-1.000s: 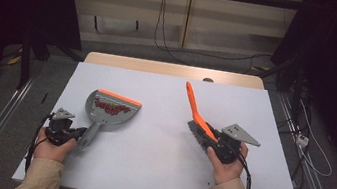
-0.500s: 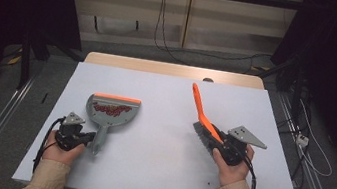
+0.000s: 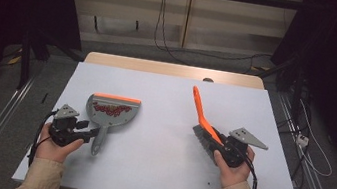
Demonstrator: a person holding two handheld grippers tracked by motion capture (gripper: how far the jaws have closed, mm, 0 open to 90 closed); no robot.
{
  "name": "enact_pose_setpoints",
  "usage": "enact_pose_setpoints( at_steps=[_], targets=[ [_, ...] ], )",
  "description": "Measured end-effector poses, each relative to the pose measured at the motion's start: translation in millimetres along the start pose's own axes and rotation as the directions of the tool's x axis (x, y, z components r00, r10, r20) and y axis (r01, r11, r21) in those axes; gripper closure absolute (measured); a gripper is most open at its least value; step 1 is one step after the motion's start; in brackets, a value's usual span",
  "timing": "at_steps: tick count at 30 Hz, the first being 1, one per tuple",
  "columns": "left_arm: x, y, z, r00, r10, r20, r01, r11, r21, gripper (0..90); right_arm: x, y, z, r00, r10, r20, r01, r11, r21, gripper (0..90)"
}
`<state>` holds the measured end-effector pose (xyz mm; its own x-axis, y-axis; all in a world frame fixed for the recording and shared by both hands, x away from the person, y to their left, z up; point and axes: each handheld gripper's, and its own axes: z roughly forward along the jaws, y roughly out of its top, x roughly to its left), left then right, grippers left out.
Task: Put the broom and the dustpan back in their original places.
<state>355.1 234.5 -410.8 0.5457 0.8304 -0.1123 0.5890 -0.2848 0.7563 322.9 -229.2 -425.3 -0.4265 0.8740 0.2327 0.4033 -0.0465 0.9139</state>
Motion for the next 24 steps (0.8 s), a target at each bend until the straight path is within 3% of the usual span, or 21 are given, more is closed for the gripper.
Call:
enact_pose_setpoints(
  at_steps=[5,12,15,17,20,23,24],
  targets=[
    [-5.2,4.9,2.8,0.9999,0.011,-0.004,-0.011,0.9999,-0.010,30.6,18.5,-6.4,7.6,0.9990,-0.018,-0.042,0.019,0.999,0.028,70.1],
    [-4.2,5.6,2.4,0.9994,0.025,-0.023,-0.026,0.9996,-0.013,28.2,17.7,-4.7,20.7,0.9968,0.072,-0.035,-0.072,0.997,0.017,70.0],
    [-3.7,5.7,2.9,0.9994,0.028,-0.020,-0.028,0.9995,-0.014,28.2,19.8,-9.7,27.9,0.9990,0.044,-0.009,-0.044,0.998,0.055,69.8],
    [-4.1,5.6,2.9,0.9993,0.029,-0.023,-0.029,0.9994,-0.016,28.0,17.2,-13.0,30.5,0.9986,0.052,0.013,-0.053,0.995,0.087,69.7],
    [-3.4,5.4,2.7,0.9991,0.030,-0.029,-0.030,0.9994,-0.017,27.9,12.0,-14.4,28.0,0.9977,0.030,0.061,-0.036,0.995,0.096,69.9],
    [-3.0,5.7,1.8,0.9993,0.026,-0.028,-0.027,0.9994,-0.022,27.3,7.1,-14.7,22.4,0.9940,-0.026,0.107,0.010,0.989,0.147,68.2],
    [-3.2,5.8,1.7,0.9993,0.025,-0.028,-0.025,0.9995,-0.021,27.4,5.6,-15.6,20.9,0.9937,-0.026,0.109,0.009,0.988,0.155,67.3]
  ],
)
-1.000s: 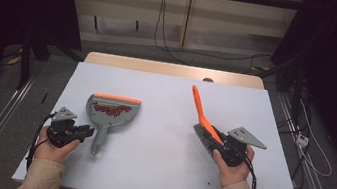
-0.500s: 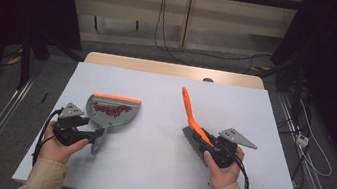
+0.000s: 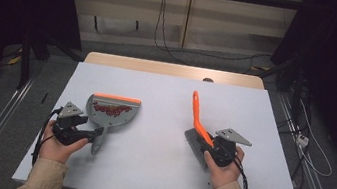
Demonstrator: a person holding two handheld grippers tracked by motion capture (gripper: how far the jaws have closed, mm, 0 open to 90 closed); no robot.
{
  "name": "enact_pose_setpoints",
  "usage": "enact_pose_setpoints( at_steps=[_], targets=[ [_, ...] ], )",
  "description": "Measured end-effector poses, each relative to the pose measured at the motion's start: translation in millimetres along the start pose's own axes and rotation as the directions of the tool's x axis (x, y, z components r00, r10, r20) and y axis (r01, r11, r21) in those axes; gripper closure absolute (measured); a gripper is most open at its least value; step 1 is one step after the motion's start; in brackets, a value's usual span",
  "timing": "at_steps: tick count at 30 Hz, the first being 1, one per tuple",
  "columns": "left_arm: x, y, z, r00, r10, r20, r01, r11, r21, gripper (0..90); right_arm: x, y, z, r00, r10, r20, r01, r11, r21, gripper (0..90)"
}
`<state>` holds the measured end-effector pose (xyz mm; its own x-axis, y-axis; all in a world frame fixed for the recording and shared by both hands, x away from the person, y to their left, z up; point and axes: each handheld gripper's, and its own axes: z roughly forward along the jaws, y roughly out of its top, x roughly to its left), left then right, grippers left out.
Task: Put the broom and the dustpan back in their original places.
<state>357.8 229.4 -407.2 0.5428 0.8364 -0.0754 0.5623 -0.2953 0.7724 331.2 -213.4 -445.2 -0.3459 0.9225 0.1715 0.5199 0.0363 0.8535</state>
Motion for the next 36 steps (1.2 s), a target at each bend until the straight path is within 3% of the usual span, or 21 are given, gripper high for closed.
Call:
enact_pose_setpoints(
  at_steps=[4,8,17,22,26,29,32,36],
  targets=[
    [-0.7,0.7,0.0,1.0000,0.005,0.000,-0.005,1.0000,-0.001,27.4,-3.4,-3.3,-8.2,0.9995,-0.022,0.025,0.021,0.999,0.025,66.2],
    [-0.8,1.4,-1.0,1.0000,0.003,-0.003,-0.003,1.0000,-0.009,27.4,2.1,-6.7,-18.3,0.9967,-0.075,0.032,0.073,0.997,0.036,67.0],
    [-1.9,2.1,-1.4,1.0000,0.004,-0.001,-0.004,0.9999,-0.010,27.3,1.8,-14.3,-34.6,0.9996,-0.028,-0.002,0.028,0.999,0.042,66.8],
    [-2.4,2.7,-0.2,1.0000,0.003,0.000,-0.003,0.9999,-0.011,26.9,4.3,-15.4,-40.1,0.9969,-0.079,0.005,0.079,0.995,0.055,53.6],
    [-2.8,2.8,-0.2,1.0000,0.009,0.002,-0.009,0.9999,-0.012,25.9,6.1,-16.0,-44.7,0.9957,-0.091,0.013,0.090,0.994,0.062,40.5],
    [-2.8,3.2,-1.1,0.9999,0.012,0.008,-0.011,0.9997,-0.022,24.5,6.5,-16.7,-47.1,0.9909,-0.134,0.015,0.132,0.988,0.076,34.4],
    [-2.7,3.0,-1.9,0.9999,0.009,0.012,-0.009,0.9996,-0.025,24.0,7.9,-19.9,-49.0,0.9935,-0.113,-0.014,0.114,0.989,0.099,34.8],
    [-2.4,2.7,-0.8,0.9999,0.006,0.011,-0.005,0.9997,-0.022,23.5,10.9,-22.4,-54.5,0.9903,-0.139,0.004,0.138,0.984,0.110,30.6]
  ],
)
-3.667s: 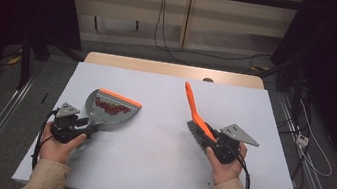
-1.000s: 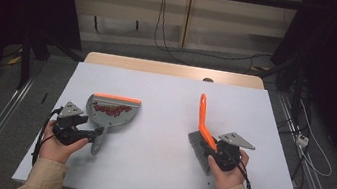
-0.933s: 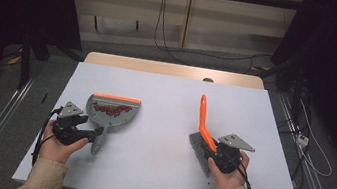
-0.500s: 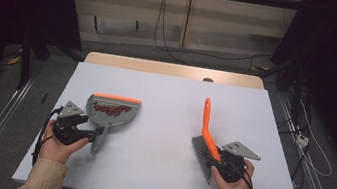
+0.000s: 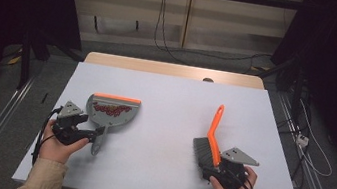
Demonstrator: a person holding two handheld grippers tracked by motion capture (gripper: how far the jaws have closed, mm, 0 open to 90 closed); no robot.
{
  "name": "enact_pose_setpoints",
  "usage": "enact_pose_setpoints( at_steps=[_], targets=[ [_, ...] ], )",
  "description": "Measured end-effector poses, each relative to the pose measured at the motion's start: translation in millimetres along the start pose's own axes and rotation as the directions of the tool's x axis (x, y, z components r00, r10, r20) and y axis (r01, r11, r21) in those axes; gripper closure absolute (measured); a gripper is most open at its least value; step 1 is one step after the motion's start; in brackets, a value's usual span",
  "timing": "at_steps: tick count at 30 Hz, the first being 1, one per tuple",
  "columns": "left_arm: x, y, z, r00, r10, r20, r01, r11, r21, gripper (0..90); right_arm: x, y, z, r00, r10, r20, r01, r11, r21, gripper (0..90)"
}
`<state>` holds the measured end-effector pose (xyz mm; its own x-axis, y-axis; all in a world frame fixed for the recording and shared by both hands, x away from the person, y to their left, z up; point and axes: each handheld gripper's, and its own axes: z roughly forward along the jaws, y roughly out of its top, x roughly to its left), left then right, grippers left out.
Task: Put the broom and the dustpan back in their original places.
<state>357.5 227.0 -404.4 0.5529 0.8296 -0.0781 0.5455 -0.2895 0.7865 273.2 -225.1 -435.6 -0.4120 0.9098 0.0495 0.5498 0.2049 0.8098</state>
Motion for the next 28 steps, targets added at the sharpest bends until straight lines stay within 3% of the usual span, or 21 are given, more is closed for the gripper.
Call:
enact_pose_setpoints(
  at_steps=[4,7,12,13,15,17,22,26,28],
  targets=[
    [-1.3,1.2,0.5,0.9999,0.011,0.011,-0.011,0.9998,-0.017,21.8,-8.7,4.4,-11.5,0.9993,-0.012,0.036,0.014,0.998,-0.066,25.8],
    [-2.2,2.2,0.7,0.9997,0.010,0.022,-0.009,0.9991,-0.042,18.0,-12.8,7.7,-11.4,1.0000,-0.009,-0.003,0.008,0.995,-0.102,25.0],
    [-3.5,3.0,-1.3,0.9946,0.001,0.103,0.011,0.9935,-0.114,9.8,-19.1,12.4,-1.4,0.9972,-0.024,-0.070,0.013,0.988,-0.156,19.2],
    [-3.4,2.8,-1.4,0.9917,0.007,0.129,0.011,0.9905,-0.137,7.9,-21.3,12.4,0.3,0.9978,-0.016,-0.064,0.006,0.988,-0.157,17.3],
    [-4.4,2.1,-2.3,0.9851,0.020,0.171,0.011,0.9843,-0.176,6.7,-24.9,11.4,3.6,0.9953,0.012,-0.096,-0.027,0.986,-0.162,16.7],
    [-5.0,1.6,-3.7,0.9802,0.044,0.193,-0.002,0.9772,-0.212,5.3,-24.2,9.8,5.6,0.9953,0.024,-0.094,-0.039,0.986,-0.162,16.4],
    [-5.7,-2.1,-7.1,0.9767,0.075,0.201,-0.015,0.9584,-0.285,5.3,-14.1,10.0,12.7,0.9929,-0.019,-0.118,-0.002,0.985,-0.171,15.2],
    [-6.9,-6.5,-8.5,0.9671,0.110,0.229,-0.036,0.9506,-0.308,5.2,-17.1,11.5,12.8,0.9924,-0.035,-0.118,0.011,0.981,-0.195,14.5],
    [-6.6,-8.0,-7.9,0.9637,0.093,0.250,-0.013,0.9526,-0.304,4.9,-21.7,11.2,11.3,0.9926,-0.009,-0.121,-0.016,0.979,-0.205,13.8]
  ],
)
